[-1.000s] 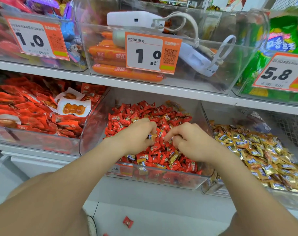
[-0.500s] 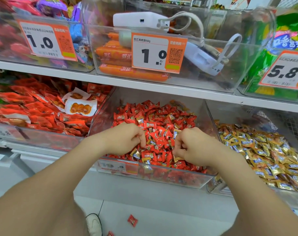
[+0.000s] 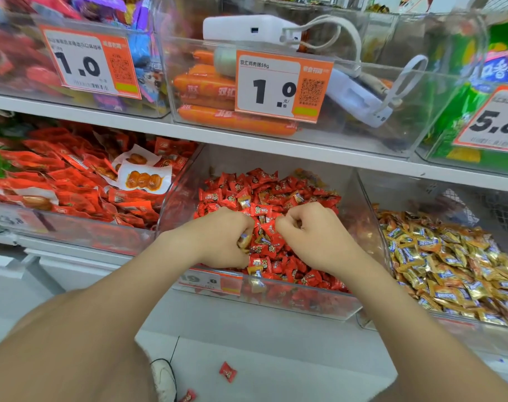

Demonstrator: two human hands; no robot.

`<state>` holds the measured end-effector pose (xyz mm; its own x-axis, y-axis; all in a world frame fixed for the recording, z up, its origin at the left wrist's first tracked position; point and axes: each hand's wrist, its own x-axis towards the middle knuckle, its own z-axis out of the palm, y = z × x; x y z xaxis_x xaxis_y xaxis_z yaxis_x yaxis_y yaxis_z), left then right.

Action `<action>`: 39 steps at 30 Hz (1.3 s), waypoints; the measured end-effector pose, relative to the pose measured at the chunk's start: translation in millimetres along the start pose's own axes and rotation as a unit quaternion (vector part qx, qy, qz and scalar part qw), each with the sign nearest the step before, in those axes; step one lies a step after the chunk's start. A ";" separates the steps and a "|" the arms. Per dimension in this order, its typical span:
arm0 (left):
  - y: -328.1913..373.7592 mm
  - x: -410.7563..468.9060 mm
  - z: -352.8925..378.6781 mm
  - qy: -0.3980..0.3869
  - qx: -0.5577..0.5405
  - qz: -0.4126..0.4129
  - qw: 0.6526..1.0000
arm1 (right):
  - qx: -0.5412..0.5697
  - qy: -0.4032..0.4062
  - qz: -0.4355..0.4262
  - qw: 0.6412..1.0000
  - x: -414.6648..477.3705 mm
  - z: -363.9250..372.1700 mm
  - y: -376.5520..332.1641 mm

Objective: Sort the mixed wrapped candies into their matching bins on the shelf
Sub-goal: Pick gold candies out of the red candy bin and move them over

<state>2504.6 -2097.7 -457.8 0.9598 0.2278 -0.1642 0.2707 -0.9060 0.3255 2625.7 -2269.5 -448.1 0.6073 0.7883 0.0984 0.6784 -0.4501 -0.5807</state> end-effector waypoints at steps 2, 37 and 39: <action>2.2 -1.8 -2.2 0.007 -0.023 -0.015 1.000 | 0.039 -0.053 -0.010 0.998 1.0 0.5 -0.7; -18.7 -7.2 1.7 -0.072 0.019 -0.168 0.983 | 0.118 0.027 0.045 0.992 15.6 -15.7 5.1; -17.0 -9.5 -0.9 -0.098 0.016 -0.158 0.982 | 0.135 0.042 0.046 0.989 15.5 -15.9 4.0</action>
<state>2491.0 -2084.1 -460.8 0.7947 0.4285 -0.4300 0.5466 -0.8132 0.1998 2644.4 -2265.8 -436.1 0.7009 0.7068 0.0956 0.4905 -0.3803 -0.7841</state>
